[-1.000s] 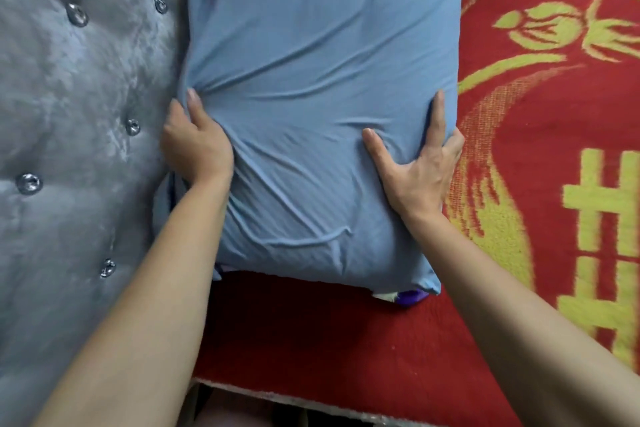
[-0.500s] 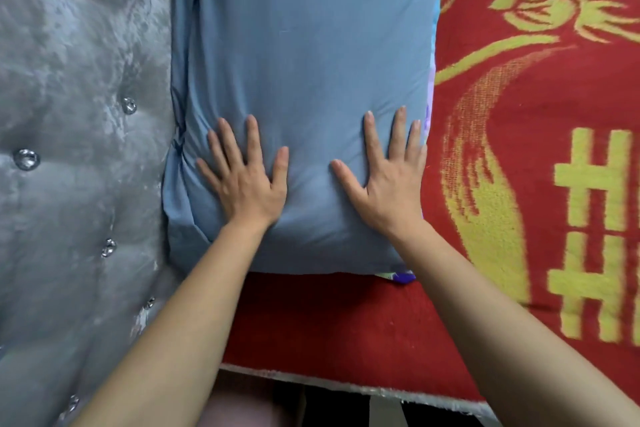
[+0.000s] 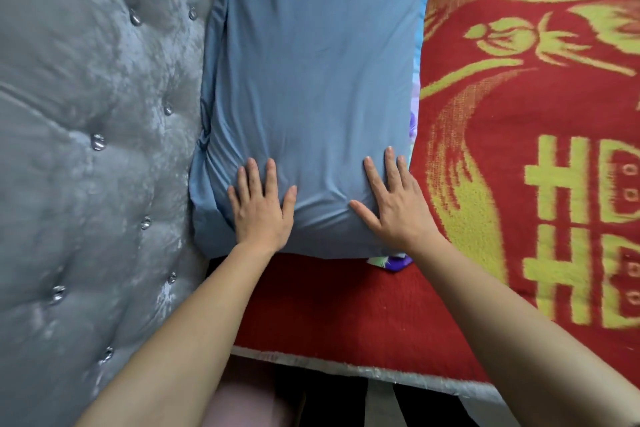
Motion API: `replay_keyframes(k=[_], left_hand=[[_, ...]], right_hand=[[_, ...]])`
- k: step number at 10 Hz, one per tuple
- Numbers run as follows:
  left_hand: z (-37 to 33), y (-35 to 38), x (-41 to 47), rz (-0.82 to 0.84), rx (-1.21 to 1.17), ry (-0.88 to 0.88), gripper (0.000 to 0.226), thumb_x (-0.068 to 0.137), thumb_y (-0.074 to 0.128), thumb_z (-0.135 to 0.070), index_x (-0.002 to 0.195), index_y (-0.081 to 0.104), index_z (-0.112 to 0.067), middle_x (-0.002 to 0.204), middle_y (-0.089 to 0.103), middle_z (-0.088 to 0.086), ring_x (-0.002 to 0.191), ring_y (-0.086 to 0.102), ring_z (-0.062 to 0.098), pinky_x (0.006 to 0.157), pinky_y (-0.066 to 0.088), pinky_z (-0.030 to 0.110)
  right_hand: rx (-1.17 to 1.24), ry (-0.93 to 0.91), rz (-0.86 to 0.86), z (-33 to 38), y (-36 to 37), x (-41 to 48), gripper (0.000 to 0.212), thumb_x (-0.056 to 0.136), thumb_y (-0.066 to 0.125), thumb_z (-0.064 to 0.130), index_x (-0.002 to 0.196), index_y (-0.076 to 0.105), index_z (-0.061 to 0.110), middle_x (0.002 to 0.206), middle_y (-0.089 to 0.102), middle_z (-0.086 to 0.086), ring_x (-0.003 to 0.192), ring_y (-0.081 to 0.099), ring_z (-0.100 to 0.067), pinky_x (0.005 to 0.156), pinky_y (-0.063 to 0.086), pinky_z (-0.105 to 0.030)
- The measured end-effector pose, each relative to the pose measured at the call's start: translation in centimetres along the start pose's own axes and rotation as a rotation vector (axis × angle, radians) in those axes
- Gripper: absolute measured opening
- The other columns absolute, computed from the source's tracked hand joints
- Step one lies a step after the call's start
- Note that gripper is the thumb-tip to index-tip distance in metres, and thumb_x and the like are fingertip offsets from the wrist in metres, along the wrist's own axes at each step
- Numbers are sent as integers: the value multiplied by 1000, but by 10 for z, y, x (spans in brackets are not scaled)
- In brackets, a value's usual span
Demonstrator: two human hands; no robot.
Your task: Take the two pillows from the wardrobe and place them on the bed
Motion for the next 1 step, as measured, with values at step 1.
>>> replay_keyframes(k=[1], left_hand=[[1,-32,-11,199,106,16,68,97,18,-59,153,10,-23,162,11,12,147,15,32,115,17,58]], right_hand=[[-66,-57,199,-2,-37,-12,82,94,28,69,158,0,26,164,-1,-19,149,13,-37,116,27,-47]])
Point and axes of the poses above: each hand's wrist, its own x-axis towards the middle knuckle, its own y-axis out of the palm, z = x × y, the point moved 6 cm from there along x, towards the middle knuckle
